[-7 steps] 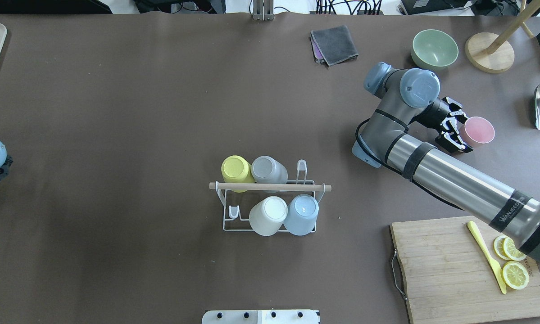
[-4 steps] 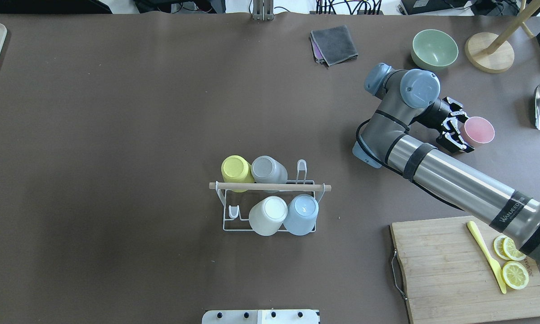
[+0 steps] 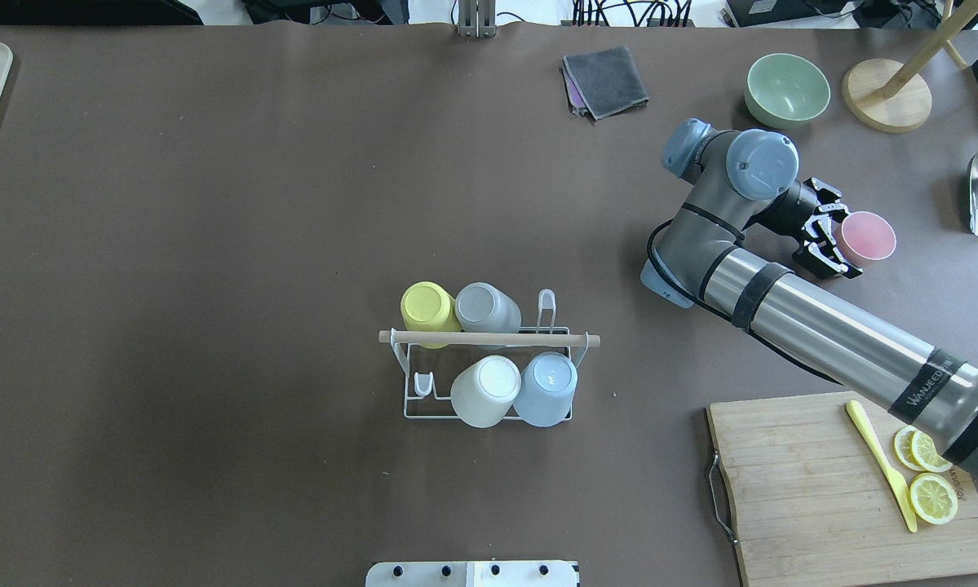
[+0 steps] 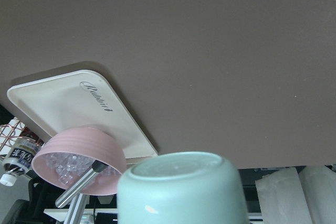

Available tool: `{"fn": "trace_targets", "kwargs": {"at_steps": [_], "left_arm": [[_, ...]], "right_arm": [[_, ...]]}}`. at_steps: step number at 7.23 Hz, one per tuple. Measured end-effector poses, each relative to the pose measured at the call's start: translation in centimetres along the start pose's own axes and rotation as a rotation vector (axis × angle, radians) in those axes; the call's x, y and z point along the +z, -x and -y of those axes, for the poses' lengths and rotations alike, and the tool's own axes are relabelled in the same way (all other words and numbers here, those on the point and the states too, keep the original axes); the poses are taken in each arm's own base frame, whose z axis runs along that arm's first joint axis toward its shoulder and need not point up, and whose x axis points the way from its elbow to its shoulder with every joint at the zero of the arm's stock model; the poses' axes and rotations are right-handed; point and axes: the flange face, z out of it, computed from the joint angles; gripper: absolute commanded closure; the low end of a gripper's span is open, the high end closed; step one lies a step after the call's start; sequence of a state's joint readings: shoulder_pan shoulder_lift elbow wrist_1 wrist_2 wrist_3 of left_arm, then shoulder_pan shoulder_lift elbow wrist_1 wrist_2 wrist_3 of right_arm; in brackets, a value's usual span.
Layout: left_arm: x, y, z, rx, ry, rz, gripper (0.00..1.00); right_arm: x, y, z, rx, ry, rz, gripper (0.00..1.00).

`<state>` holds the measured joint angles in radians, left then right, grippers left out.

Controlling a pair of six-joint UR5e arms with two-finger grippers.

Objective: Place cup on cup holder

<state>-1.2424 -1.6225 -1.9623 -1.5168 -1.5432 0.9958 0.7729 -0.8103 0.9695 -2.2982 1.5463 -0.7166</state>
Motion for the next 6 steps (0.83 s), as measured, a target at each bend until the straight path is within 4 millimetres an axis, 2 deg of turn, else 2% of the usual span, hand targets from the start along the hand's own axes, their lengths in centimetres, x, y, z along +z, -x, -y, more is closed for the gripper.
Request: {"fn": "trace_targets", "kwargs": {"at_steps": [1,3,4,6], "left_arm": [[0.7,0.5,-0.8,-0.192,-0.042,0.005,1.0],[2.3,0.8,-1.8,-0.558,-0.123,-0.047,1.0],[2.5,0.9,-2.8,-0.682,-0.193,-0.111,1.0],[2.5,0.9,-4.6,-0.913,-0.349,-0.321,1.0]], "right_arm": [[0.0,0.1,0.1,0.001,0.003,-0.003,0.06],[-0.1,0.1,0.1,0.001,0.011,-0.013,0.16],[-0.2,0.1,0.0,0.001,0.014,-0.017,0.23],[-0.2,0.1,0.0,0.001,0.017,-0.022,0.28]]}}
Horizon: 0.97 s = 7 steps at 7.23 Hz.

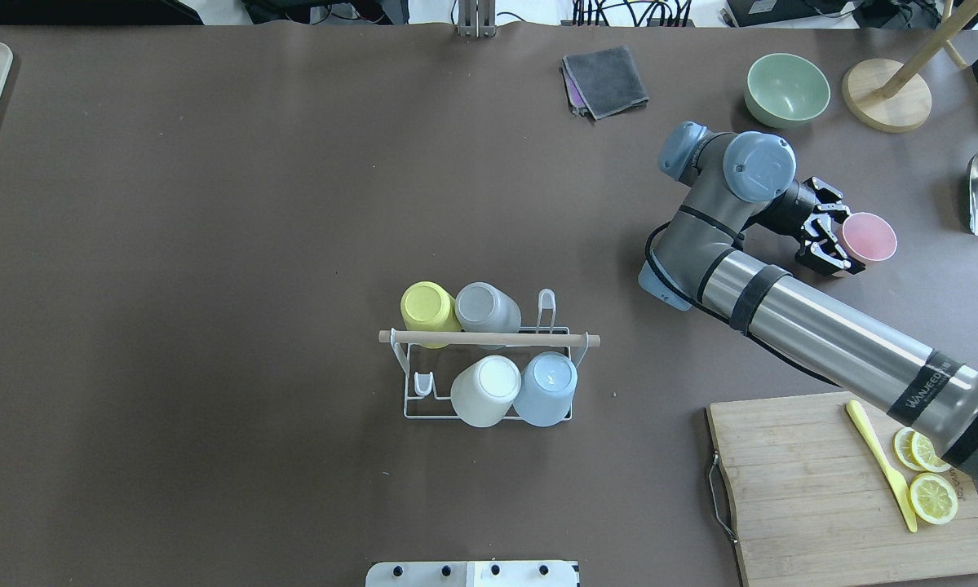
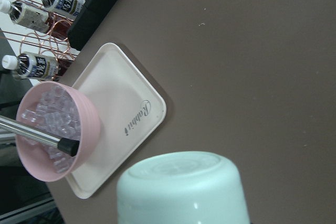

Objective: Place cup on cup holder

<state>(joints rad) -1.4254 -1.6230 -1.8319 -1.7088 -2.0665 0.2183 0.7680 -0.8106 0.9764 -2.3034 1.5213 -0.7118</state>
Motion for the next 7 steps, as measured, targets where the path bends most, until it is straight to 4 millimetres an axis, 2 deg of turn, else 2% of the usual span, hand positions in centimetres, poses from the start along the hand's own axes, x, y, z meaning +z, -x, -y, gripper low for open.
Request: {"fn": "trace_targets", "kwargs": {"at_steps": [2,5,7], "left_arm": [[-0.9,-1.2,0.8,-0.228,-0.057,-0.204,1.0],[-2.0,-2.4,1.7,-0.156,-0.345,-0.316,1.0],[-3.6,-3.4,1.6,-0.038,-0.587,-0.334,1.0]], "right_arm": [[0.0,0.0,-0.1,-0.001,0.005,-0.01,0.36],[0.2,0.7,-1.7,0.007,-0.013,-0.053,0.36],[-1.8,2.5,-5.5,0.045,-0.114,-0.125,0.36]]}}
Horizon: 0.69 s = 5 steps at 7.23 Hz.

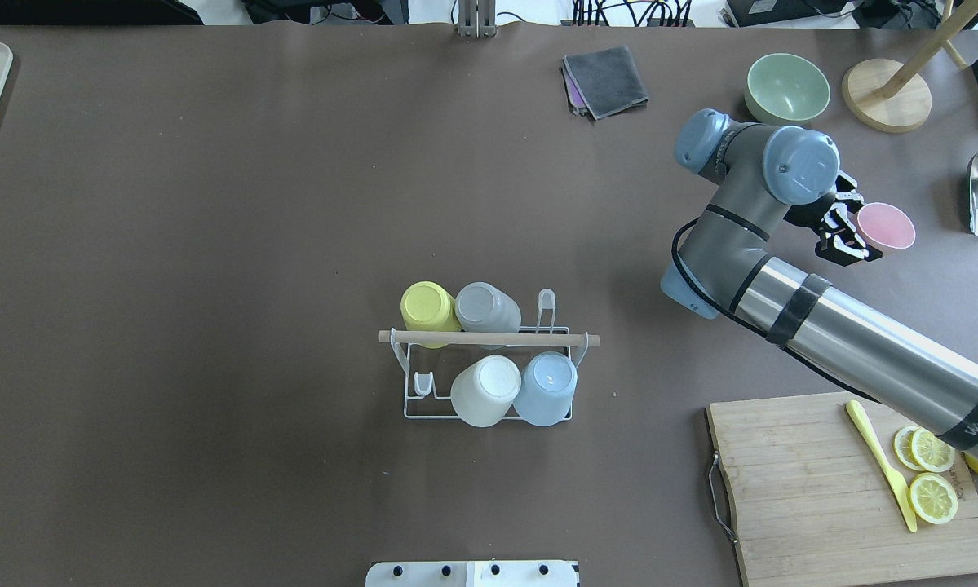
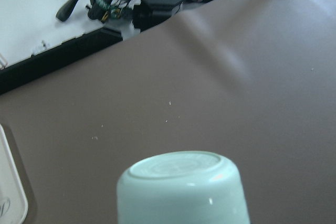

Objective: Place cup on cup holder

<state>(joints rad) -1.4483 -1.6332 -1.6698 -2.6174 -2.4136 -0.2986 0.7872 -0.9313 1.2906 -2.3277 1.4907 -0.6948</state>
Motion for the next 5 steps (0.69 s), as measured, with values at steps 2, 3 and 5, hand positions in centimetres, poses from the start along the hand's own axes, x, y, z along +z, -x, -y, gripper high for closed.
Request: {"fn": "trace_targets", "kwargs": {"at_steps": [2,3,5], "left_arm": [[-1.9,-2.6,0.5,0.162,-0.186,-0.066,1.0],[-2.4,-4.4,0.3,0.237,-0.272,-0.117,1.0],[1.4,-11.1,-2.2,0.333,-0.474,-0.283,1.0]], "right_arm": [[-3.4,2.5,-3.9,0.076,-0.146,-0.037,0.36],[-5.1,3.8,-5.9,0.099,-0.238,-0.038,0.36],[-8.4,5.4,-9.4,0.133,-0.436,-0.016,0.36]]}}
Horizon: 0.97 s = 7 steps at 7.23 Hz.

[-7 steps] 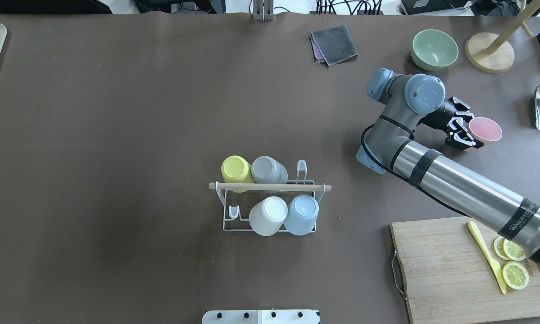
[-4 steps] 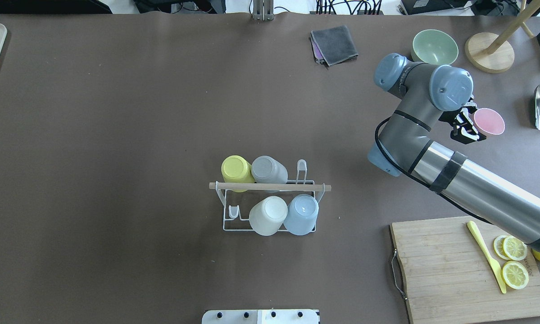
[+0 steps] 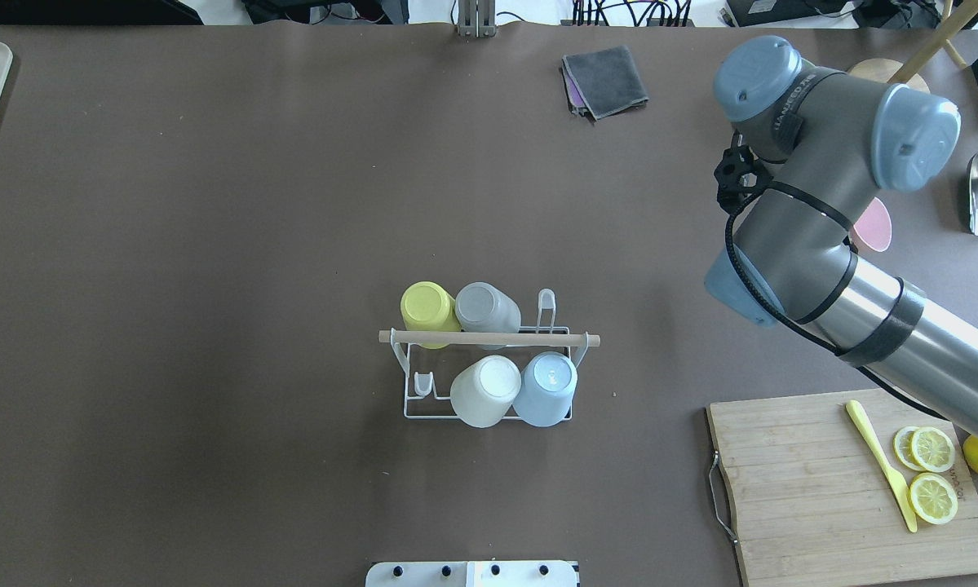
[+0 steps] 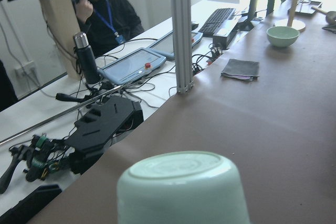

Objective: Place cup on cup holder

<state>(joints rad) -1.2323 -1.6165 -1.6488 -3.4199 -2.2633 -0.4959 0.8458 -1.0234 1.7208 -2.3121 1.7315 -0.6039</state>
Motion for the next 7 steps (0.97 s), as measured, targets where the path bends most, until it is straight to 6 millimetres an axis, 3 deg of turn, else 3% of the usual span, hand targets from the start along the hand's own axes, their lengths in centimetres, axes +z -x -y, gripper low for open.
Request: {"fn": "trace_targets", "kwargs": {"at_steps": [2,4,5,7], "left_arm": [[5.5,-9.5,-4.8,-0.056,-0.237,-0.141,1.0],[8.3,-17.1,-7.7,-0.151,-0.357,-0.251,1.0],[10.1,-19.7,-7.9,-0.158,-0.386,-0.297,1.0],[15.8,-22.2,-6.0,-0.136,-0.387,-0.323,1.0]], "right_arm": [[-3.4,0.9,-0.8,0.028,-0.261,0.025,0.36],[-6.7,2.5,-1.6,0.023,-0.521,0.058,0.36],[-7.9,3.0,-1.8,0.012,-0.649,0.075,0.36],[-7.9,4.3,-2.3,0.008,-0.893,0.089,0.36]]}}
